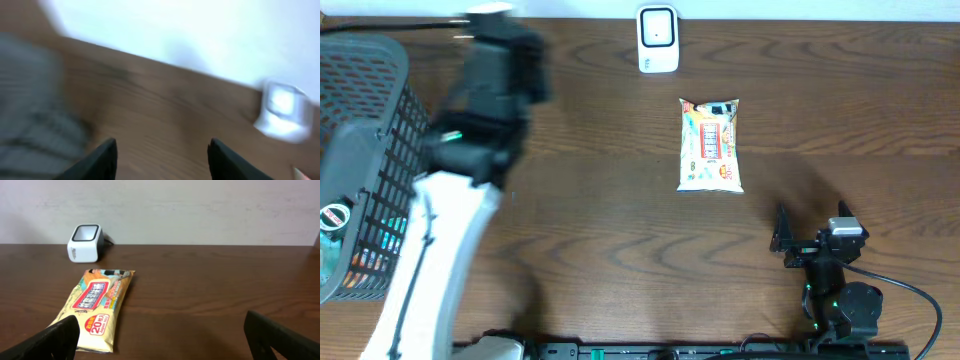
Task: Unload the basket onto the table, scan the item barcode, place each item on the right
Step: 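Move the left gripper back into the grey basket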
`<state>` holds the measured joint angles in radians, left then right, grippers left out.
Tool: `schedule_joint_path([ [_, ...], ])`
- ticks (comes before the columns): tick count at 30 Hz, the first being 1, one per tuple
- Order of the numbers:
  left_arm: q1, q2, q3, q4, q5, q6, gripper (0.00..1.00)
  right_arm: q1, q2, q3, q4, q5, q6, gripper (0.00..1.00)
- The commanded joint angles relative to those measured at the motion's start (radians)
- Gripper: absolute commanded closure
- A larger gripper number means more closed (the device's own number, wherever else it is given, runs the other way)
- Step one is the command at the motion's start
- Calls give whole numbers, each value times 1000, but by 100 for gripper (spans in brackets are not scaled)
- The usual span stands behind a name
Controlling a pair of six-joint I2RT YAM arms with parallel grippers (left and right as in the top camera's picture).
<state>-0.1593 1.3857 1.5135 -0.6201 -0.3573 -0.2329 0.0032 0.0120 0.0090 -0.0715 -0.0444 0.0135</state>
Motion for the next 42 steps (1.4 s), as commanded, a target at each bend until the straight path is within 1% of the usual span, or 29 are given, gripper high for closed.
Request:
schedule_joint_path([
  [1,151,-43,9,5,-83,49,39,4,-5,-3,-3,8,-11,1],
  [3,258,-57,9,11,-82,49,36,4,-5,-3,-3,8,-11,1],
  [6,394,-67,9,16,-81,49,35,4,-5,-3,-3,8,-11,1],
  [9,494,-67,9,22,-81,49,35,4,-5,-3,-3,8,-11,1],
  [14,616,-36,9,3,-81,49,34,4,-5,-3,-3,8,-11,1],
  [15,636,-24,9,-8,-81,49,28,4,-5,-3,-3,8,-11,1],
  [16,654,-11,9,-19,-81,48,26,4,-5,-3,-3,8,-11,1],
  [21,752,86,9,-92,-62,29,22,4,-5,-3,-3,8,-11,1],
  [24,809,137,9,-132,23,29,21,4,-5,-3,-3,8,-11,1],
  [31,989,227,9,-205,375,36,20,4,-5,-3,-3,8,-11,1],
  [34,1048,251,9,-241,491,137,20,4,-5,-3,-3,8,-11,1],
  [36,1065,262,8,-266,525,210,20,4,-5,-3,-3,8,-11,1],
  [37,1068,267,7,-274,531,226,20,4,-5,-3,-3,8,-11,1],
  [42,1066,303,-4,-284,579,225,20,4,-5,-3,-3,8,-11,1],
])
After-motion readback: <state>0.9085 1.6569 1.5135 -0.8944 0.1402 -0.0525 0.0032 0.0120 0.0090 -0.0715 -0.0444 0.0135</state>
